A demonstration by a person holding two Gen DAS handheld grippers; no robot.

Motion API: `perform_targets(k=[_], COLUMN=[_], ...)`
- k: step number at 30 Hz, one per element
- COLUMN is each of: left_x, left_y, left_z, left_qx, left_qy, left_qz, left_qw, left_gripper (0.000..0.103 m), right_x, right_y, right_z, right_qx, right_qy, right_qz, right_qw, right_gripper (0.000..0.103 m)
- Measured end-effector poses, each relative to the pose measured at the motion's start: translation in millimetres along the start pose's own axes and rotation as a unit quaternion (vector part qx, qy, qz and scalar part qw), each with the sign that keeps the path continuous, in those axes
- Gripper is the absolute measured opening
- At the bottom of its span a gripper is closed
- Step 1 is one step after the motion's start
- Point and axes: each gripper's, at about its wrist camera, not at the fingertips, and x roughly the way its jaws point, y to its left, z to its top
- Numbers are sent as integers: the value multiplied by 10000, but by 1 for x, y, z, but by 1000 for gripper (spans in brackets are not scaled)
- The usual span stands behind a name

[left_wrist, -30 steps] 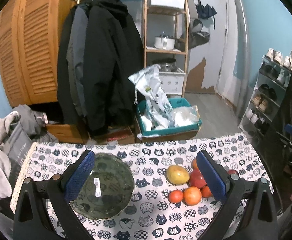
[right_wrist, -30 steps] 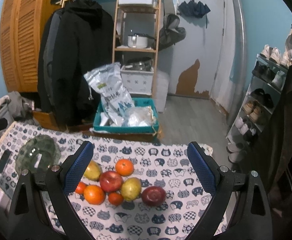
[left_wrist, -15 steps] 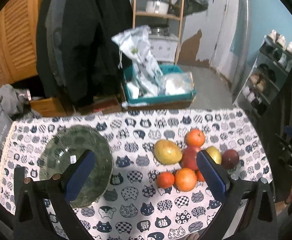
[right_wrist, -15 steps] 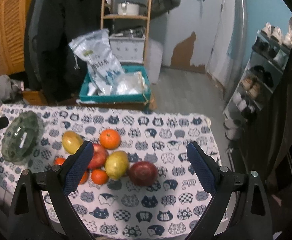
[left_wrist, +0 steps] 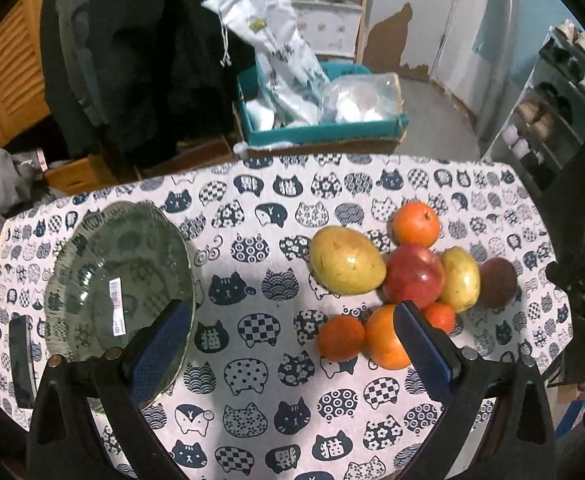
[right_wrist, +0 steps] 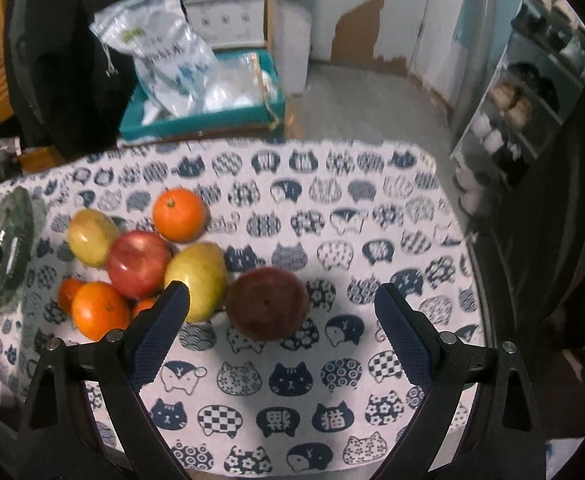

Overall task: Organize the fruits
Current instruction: 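Move the left tool toward a mango while the right tool approaches a red apple, then close the left gripper on the large mango while the right gripper closes on the red apple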

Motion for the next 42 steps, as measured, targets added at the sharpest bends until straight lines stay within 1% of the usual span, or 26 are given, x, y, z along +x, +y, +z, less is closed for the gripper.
perform_targets(k=[6, 10, 17, 18, 24, 26, 28, 33, 39, 42], left_x=[29, 46, 67, 69, 79, 81, 84, 91, 108, 115], left_y=[1, 1, 4, 4, 4, 4, 4, 2, -1, -2], left_z=[-3, -5, -5, -5, -2, -1, 2, 11, 25, 30], left_qx=[-48, -44, -155, -164, -244, -273, -315, -449, -840, -983], left_qy=[319, 506, 742, 760, 858, 874, 893, 894, 974, 1010], left_qz=[46, 51, -10, -15, -106, -142, -187, -319, -548, -595], left_qw=[9995, 9987, 9971, 9970, 9960, 9957, 9953, 9945, 9902, 9882], left_gripper=[102, 102, 102, 102, 102, 102, 102, 102, 102, 102], right_x=[43, 64, 87, 89, 101, 107, 113, 114, 116, 116], right_y=[0, 1, 0, 0, 4, 6, 6, 5, -1, -6], right_z=[-6, -12, -16, -15, -15, -17, -18, -19, -11, -3], right_qx=[14, -8, -55, -36, -104, -126, -105, -140, -37, 84], right_qy=[495, 749, 969, 968, 1129, 1227, 1291, 1224, 1018, 945], right_qz=[5, 66, 110, 171, 374, 418, 512, 502, 406, 356], right_qw=[9988, 9972, 9952, 9952, 9928, 9915, 9903, 9911, 9940, 9949], right_gripper=[93, 93, 93, 93, 86, 81, 78, 76, 76, 76])
